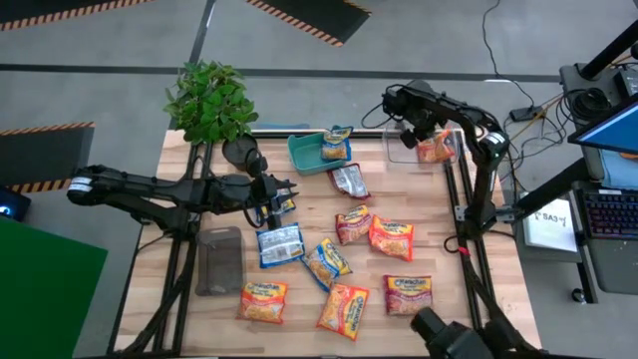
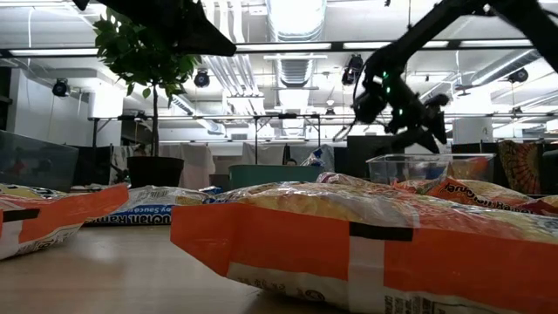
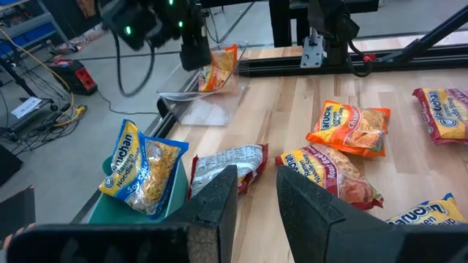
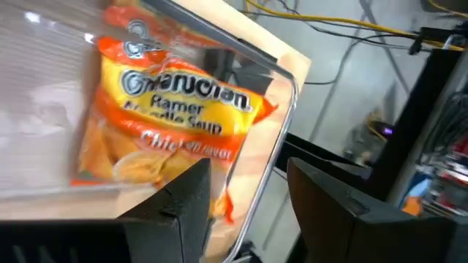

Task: Sort Maruchan noodles
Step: Put the middle red noodle pack into the black bin

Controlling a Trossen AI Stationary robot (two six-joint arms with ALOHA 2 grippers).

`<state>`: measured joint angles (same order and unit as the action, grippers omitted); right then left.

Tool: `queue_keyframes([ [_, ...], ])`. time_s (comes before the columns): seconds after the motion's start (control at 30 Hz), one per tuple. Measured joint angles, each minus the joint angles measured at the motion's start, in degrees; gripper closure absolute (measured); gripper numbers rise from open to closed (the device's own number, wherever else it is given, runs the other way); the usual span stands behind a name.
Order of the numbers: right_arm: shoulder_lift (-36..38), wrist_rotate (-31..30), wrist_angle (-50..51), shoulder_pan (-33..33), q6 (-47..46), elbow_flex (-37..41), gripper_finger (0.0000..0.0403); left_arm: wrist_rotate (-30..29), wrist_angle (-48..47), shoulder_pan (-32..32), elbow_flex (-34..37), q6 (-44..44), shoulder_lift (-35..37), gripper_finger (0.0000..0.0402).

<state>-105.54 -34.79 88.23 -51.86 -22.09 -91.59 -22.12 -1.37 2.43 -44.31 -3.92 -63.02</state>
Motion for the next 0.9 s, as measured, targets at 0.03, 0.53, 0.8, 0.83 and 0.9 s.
queue_keyframes([
  [0.03, 1.3, 1.5, 0.0, 0.4, 0.0, 0.0, 0.0232, 0.0, 0.0, 0.0, 0.0, 0.0, 0.0, 0.0322],
  [0.53, 34.2, 19.7, -28.8, 21.1, 5.4, 16.9, 0.0232, 0.2, 0.0, 0.0, 0.0, 4.0, 0.0, 0.0322],
  [0.8, 53.8, 24.8, -54.6, 36.2, 1.8, 42.2, 0.0232, 0.2, 0.2, 0.0, 0.0, 7.6, -1.9, 0.0322],
  [0.83, 55.6, 24.8, -57.3, 37.7, 0.8, 45.1, 0.0232, 0.2, 0.2, 0.0, 0.0, 8.2, -2.4, 0.0322],
  [0.9, 58.7, 24.8, -62.1, 40.4, -0.8, 50.3, 0.0232, 0.2, 0.7, 0.0, 0.0, 9.5, -3.6, 0.0322],
])
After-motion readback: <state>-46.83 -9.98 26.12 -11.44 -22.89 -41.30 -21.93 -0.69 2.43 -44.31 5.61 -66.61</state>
